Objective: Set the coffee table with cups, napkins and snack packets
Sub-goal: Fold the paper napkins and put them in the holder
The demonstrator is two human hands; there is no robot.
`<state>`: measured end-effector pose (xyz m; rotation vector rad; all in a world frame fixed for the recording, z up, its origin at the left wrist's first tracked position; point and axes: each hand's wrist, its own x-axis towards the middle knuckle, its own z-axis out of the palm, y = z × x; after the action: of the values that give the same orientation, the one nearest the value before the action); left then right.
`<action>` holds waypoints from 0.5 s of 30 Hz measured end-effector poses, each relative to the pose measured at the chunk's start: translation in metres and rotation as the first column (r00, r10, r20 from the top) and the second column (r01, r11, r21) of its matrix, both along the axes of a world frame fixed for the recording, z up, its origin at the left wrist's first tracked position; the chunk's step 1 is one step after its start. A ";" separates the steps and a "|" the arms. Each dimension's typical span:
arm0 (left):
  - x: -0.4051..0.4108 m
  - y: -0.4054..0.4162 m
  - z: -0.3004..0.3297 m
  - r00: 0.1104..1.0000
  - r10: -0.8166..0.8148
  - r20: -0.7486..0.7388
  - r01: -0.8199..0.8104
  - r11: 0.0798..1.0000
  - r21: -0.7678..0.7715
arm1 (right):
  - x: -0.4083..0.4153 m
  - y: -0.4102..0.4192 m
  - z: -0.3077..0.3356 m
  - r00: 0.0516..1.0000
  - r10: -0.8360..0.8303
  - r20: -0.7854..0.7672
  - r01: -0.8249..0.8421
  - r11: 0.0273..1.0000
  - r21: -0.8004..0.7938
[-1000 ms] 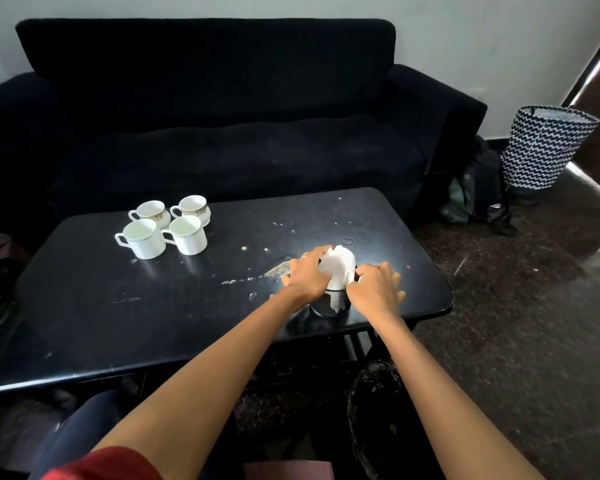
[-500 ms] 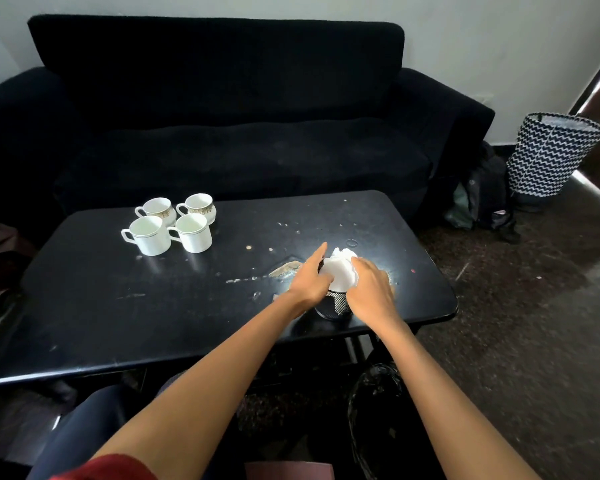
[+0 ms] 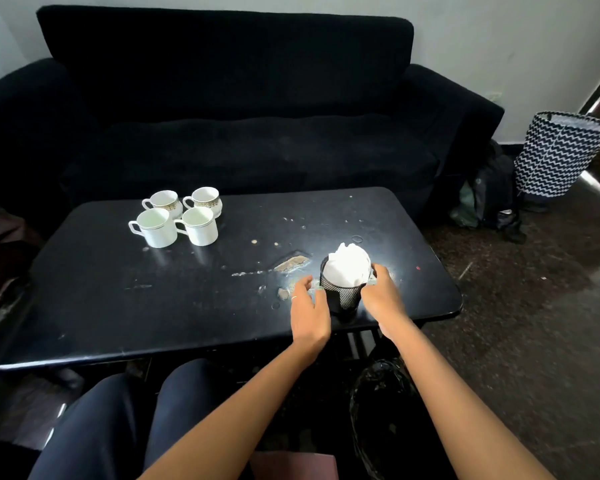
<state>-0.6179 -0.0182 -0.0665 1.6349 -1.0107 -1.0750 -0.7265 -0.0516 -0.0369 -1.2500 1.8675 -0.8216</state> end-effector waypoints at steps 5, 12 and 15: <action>-0.009 0.011 -0.003 0.999 -0.043 0.009 0.043 0.999 -0.002 | 0.004 0.005 -0.009 0.996 0.039 0.085 -0.043 0.998 0.043; 0.013 0.003 -0.003 0.999 -0.026 0.033 0.026 0.999 0.022 | 0.015 0.006 -0.012 0.980 0.150 0.129 -0.155 0.988 0.023; 0.028 -0.002 -0.004 1.000 -0.021 0.022 0.020 1.000 0.024 | 0.022 0.008 -0.015 0.964 0.227 0.140 -0.234 0.972 0.032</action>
<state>-0.5897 -0.0199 -0.0706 1.6622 -1.0349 -1.0885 -0.7041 -0.0433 -0.0514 -1.3183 1.5892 -0.7125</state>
